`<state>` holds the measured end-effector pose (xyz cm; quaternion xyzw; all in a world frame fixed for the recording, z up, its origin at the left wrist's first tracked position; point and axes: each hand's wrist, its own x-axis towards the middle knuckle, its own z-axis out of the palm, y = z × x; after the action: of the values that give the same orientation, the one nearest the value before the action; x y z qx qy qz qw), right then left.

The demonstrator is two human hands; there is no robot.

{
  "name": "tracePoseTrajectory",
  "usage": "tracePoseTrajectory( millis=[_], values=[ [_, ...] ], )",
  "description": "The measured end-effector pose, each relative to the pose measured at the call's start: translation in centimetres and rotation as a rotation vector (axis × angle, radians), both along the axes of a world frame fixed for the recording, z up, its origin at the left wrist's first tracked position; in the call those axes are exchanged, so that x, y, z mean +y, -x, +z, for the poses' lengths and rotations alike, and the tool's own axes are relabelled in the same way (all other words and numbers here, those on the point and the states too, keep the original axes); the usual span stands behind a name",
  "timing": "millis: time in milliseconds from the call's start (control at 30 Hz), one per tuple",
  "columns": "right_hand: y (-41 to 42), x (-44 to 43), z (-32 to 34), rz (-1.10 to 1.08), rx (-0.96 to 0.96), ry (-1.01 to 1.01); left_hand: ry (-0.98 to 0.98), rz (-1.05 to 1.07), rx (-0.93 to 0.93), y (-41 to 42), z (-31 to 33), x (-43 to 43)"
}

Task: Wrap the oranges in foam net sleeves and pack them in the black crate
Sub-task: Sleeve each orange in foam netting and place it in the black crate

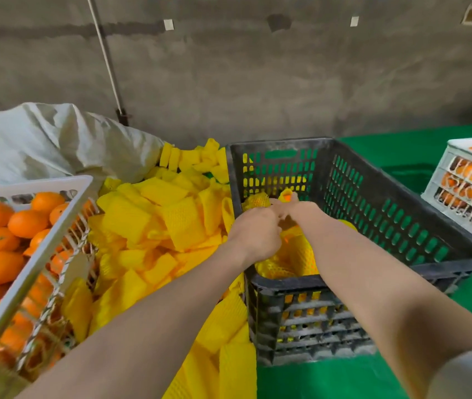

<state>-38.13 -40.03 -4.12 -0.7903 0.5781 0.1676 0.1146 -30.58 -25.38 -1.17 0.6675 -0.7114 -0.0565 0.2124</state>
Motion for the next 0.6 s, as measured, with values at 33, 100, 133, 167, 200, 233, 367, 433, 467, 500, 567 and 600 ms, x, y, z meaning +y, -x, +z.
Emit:
tracePoseTrajectory(
  millis=[33, 100, 133, 167, 200, 233, 367, 433, 467, 500, 567, 600],
  values=[
    [-0.2, 0.5, 0.4, -0.020, -0.012, 0.061, 0.022, -0.003, 0.051, 0.0, 0.1, 0.2],
    [-1.3, 1.8, 1.6, 0.017, -0.098, 0.215, 0.097, -0.001, 0.193, -0.1, 0.3, 0.6],
    [-1.8, 2.6, 2.4, 0.050, -0.172, 0.289, 0.145, 0.014, 0.272, -0.3, 0.4, 0.9],
    [-2.4, 3.6, 3.2, 0.091, -0.224, 0.376, 0.193, 0.031, 0.342, -0.6, 0.5, 1.3],
    [-2.9, 4.6, 3.9, 0.115, -0.275, 0.461, 0.235, 0.038, 0.402, -1.0, 0.6, 1.8],
    [-3.3, 5.4, 4.4, 0.132, -0.336, 0.537, 0.268, 0.029, 0.451, -1.6, 0.5, 2.5],
    [-4.1, 9.2, 5.8, 0.133, -0.692, 0.646, 0.299, 0.019, 0.551, -5.3, 0.4, 5.7],
    [-5.0, 11.6, 6.6, 0.199, -0.835, 0.665, 0.272, 0.038, 0.598, -8.1, 0.8, 7.4],
    [-5.7, 13.0, 7.0, 0.245, -0.899, 0.669, 0.260, 0.044, 0.623, -9.7, 1.1, 8.2],
    [-6.5, 14.4, 7.3, 0.291, -0.957, 0.658, 0.253, 0.055, 0.651, -11.5, 1.3, 9.1],
    [-8.3, 16.9, 7.1, 0.400, -1.001, 0.589, 0.244, 0.106, 0.712, -15.0, 1.6, 11.2],
    [-9.3, 17.9, 6.6, 0.460, -0.978, 0.526, 0.238, 0.136, 0.732, -16.7, 1.7, 12.2]
  ],
)
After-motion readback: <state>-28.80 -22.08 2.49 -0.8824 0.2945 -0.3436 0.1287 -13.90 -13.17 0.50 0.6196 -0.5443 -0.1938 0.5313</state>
